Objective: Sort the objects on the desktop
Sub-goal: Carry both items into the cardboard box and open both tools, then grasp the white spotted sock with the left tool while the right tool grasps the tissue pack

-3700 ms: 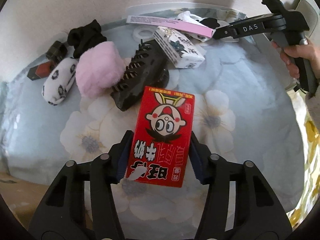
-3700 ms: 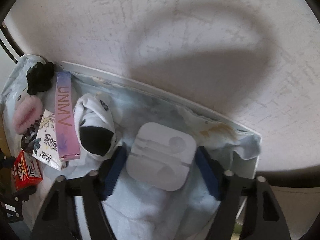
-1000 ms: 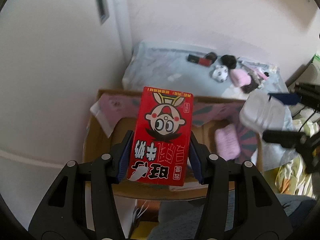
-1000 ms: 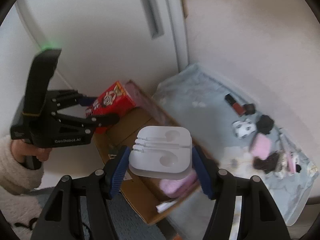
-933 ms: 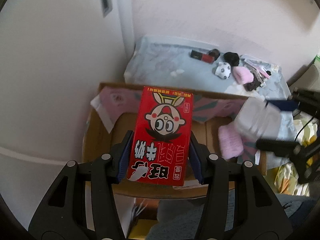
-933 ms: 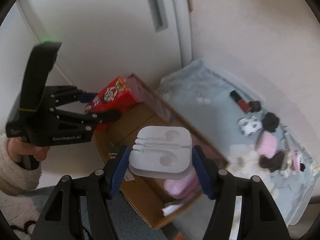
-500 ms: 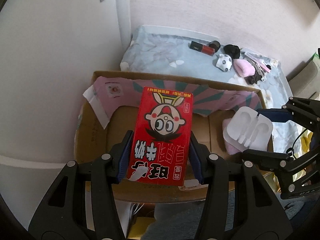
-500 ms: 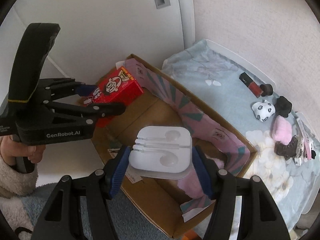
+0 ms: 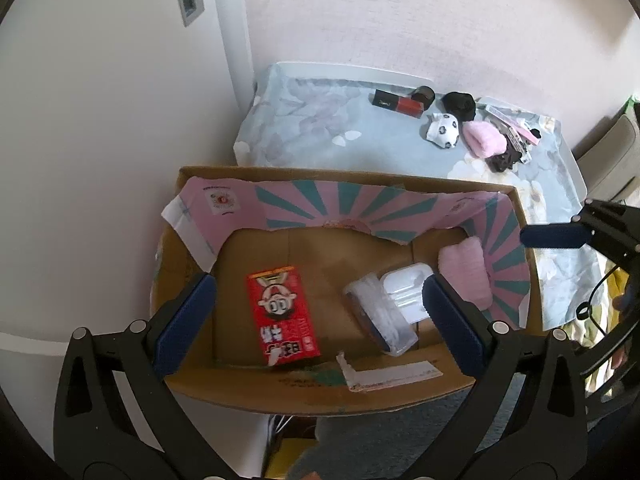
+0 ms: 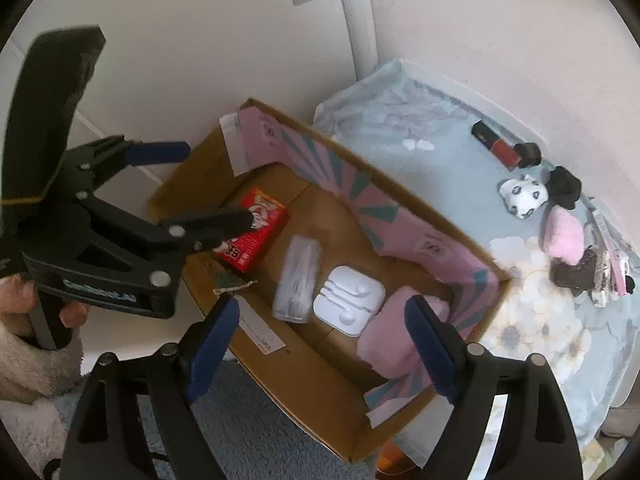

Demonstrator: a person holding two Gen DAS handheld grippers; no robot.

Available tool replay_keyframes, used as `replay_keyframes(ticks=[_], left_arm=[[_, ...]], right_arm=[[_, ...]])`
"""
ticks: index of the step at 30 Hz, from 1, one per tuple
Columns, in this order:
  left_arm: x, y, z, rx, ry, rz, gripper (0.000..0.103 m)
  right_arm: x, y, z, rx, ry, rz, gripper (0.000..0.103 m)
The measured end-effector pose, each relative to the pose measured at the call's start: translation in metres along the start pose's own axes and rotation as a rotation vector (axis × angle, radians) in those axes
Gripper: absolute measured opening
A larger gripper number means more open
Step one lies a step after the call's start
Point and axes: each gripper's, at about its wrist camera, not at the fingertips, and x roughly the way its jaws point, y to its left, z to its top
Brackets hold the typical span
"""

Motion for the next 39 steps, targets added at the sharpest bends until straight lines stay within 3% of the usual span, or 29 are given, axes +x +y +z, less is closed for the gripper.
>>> replay_keyframes(ticks=[12,19,24,30,31,35,39], left_arm=[[-0.018,-0.03,0.022,0.038,-0.064,-0.04,0.103],[-0.024,-0.075,0.053,0.12,-0.118,-0.082,0.103],[-0.013,-0.112,0.084,0.189,-0.131,-0.116,0.103],[0.034,-0.147,0.13,0.218,-0.053,-0.177,0.103],[0.043,-0.151,0.136,0.158,-0.048,-0.147,0.103],[0.087,-0.165,0.158,0.225,0.035,-0.108,0.103],[0.136,-0.171,0.173,0.272,0.118,-0.086,0.103]], right_arm=[[-0.045,-0.03,-0.007,0.085,-0.112,-0.012,0.083],[-0.071,-0.08,-0.019,0.255,-0.154,-0.029,0.083],[-0.097,-0.127,-0.027,0.402,-0.241,-0.058,0.083],[-0.111,-0.189,-0.033,0.532,-0.239,-0.109,0.083],[-0.112,-0.198,-0.036,0.544,-0.234,-0.124,0.083],[-0.099,-0.241,-0.044,0.597,-0.198,-0.158,0.083],[-0.061,-0.289,-0.056,0.687,-0.139,-0.106,0.083]])
